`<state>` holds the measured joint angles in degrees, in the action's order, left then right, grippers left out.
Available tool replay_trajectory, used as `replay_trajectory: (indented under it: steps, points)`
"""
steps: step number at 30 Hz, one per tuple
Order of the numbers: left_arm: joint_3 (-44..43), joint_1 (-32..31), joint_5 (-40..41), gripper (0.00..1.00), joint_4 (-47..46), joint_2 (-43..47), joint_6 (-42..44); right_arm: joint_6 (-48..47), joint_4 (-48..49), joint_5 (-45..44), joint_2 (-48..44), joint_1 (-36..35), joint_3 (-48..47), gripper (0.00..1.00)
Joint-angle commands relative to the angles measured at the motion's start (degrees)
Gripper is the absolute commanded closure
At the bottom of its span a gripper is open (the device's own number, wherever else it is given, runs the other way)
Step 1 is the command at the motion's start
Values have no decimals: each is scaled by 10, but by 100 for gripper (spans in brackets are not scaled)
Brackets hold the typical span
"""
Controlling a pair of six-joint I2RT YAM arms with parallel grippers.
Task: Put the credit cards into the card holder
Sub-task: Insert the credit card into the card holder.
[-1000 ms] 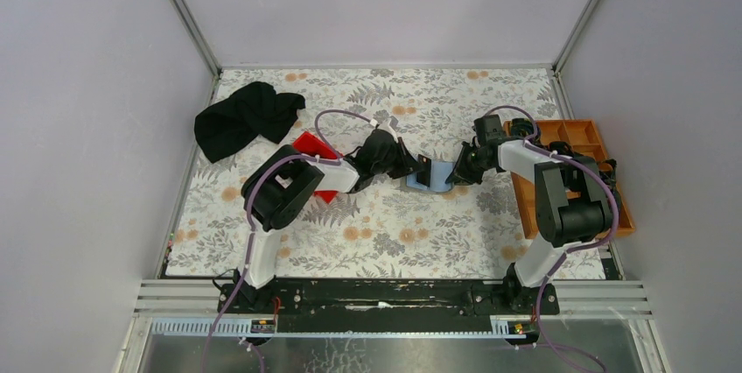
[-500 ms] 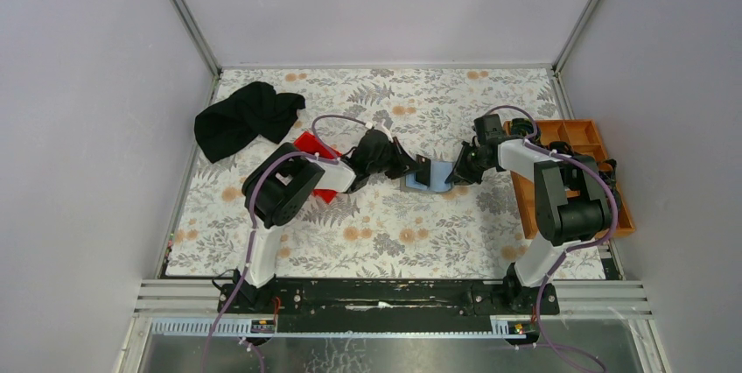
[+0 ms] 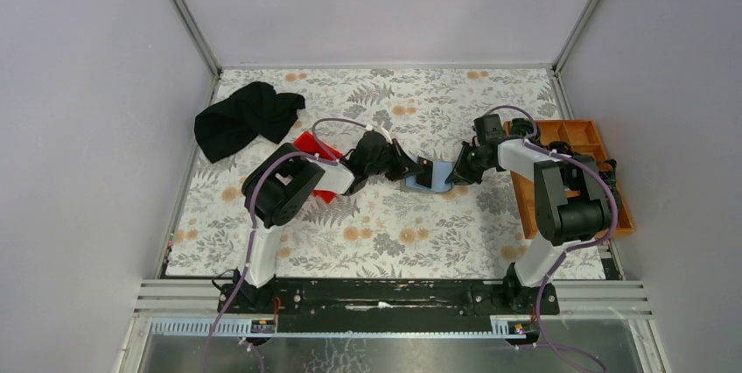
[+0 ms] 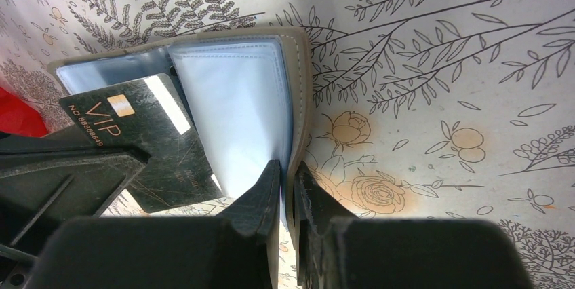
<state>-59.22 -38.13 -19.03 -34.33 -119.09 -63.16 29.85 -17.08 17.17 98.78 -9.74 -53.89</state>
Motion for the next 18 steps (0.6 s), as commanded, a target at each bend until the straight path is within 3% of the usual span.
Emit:
replay_trajectory:
  steps: [1,18]
  points:
    - [11,3,-15,100,-44,-4,-14,-12,-23,-34,22,-3,-2,92]
    - [11,-8,8,100,-1,-8,-27,-13,-24,-32,25,-3,-6,93]
